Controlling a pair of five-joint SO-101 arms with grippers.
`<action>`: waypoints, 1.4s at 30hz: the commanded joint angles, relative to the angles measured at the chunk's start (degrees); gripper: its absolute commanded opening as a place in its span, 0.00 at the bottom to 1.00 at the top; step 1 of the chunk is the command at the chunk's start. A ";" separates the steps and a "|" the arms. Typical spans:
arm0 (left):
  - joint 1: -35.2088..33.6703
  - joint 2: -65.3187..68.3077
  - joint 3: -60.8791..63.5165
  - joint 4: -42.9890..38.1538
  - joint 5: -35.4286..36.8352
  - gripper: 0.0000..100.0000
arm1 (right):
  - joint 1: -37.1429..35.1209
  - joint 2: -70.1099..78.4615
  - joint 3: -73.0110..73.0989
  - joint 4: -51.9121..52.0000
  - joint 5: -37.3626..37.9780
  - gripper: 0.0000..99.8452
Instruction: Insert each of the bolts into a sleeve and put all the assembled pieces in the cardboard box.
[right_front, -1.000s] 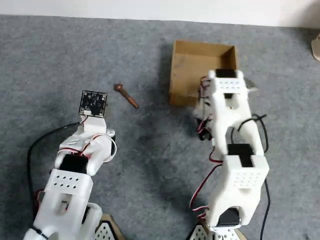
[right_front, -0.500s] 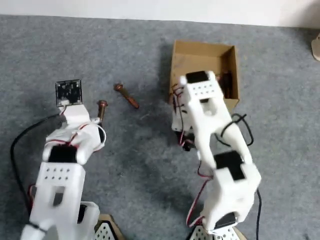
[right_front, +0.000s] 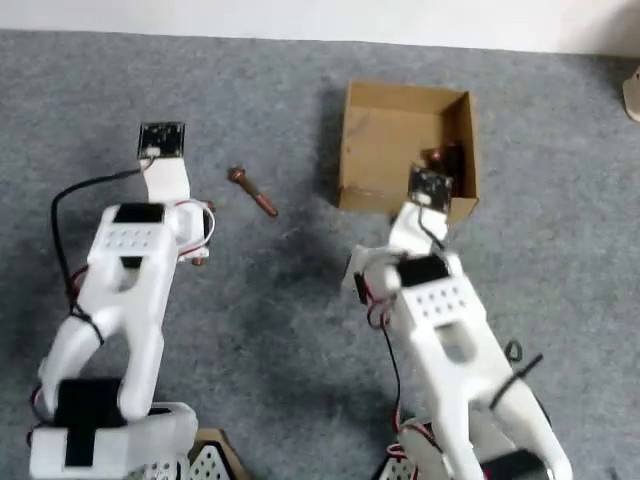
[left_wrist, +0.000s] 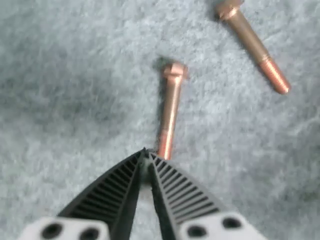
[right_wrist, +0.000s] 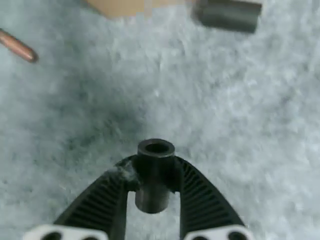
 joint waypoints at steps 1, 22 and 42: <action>-0.48 3.21 -6.99 1.14 -0.62 0.09 | 0.75 -7.08 6.73 -11.38 -4.40 0.00; 3.38 32.84 -33.98 13.01 -3.34 0.03 | 6.29 -26.77 45.93 -68.35 23.82 0.00; 3.74 -5.85 3.30 -9.14 -2.99 0.01 | -6.29 -71.60 46.90 -22.46 34.29 0.00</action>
